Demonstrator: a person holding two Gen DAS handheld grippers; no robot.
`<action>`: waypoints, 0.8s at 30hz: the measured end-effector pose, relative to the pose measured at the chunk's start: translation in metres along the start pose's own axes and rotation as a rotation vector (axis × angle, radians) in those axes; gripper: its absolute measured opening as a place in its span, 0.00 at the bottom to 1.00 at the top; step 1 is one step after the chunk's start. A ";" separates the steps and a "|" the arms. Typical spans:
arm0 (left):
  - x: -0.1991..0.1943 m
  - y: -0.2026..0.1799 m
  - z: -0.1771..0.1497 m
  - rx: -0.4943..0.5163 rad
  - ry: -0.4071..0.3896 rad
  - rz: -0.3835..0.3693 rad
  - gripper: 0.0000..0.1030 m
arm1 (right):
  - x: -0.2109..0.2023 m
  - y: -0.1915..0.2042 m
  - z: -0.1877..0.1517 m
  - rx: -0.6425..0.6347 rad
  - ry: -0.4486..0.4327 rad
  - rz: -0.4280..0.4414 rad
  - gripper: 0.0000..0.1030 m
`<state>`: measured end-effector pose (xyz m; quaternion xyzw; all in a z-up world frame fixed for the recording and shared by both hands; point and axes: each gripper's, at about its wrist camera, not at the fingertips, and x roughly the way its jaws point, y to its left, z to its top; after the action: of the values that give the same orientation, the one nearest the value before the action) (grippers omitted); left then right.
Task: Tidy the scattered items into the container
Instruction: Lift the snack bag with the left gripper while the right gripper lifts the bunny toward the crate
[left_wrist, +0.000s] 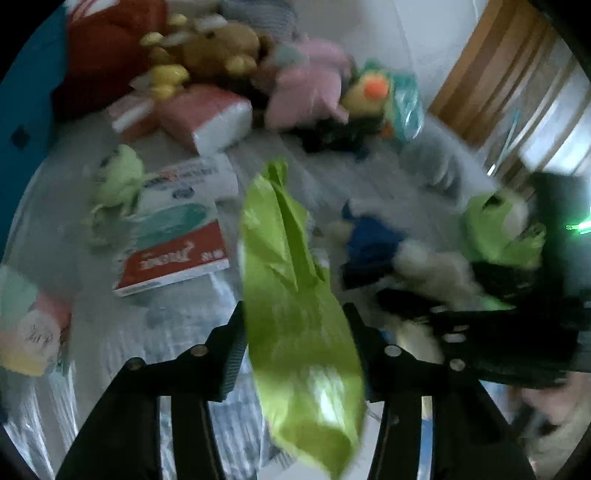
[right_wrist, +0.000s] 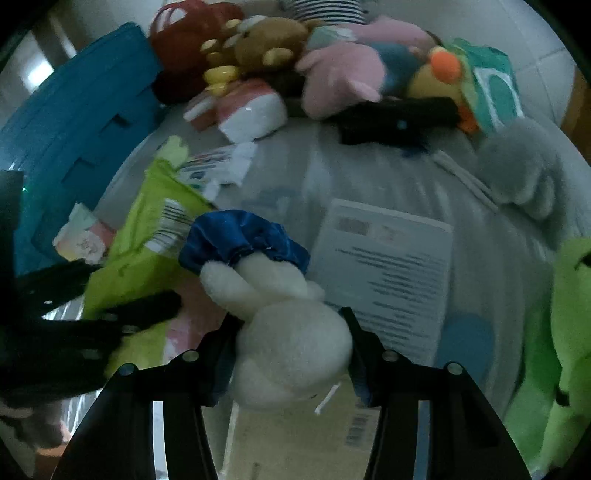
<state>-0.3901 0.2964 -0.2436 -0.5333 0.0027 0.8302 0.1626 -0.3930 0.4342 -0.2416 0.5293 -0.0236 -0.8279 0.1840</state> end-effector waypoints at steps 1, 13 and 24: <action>0.008 -0.002 -0.001 -0.006 0.000 0.015 0.48 | -0.001 -0.004 -0.001 0.008 -0.001 0.001 0.50; -0.025 0.027 -0.009 -0.134 -0.051 0.040 0.31 | -0.008 0.012 0.007 -0.043 -0.025 -0.012 0.50; -0.095 0.063 -0.029 -0.237 -0.141 0.130 0.31 | -0.032 0.068 0.013 -0.138 -0.071 0.036 0.50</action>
<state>-0.3452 0.2062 -0.1826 -0.4877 -0.0721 0.8689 0.0445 -0.3731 0.3796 -0.1920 0.4851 0.0176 -0.8423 0.2342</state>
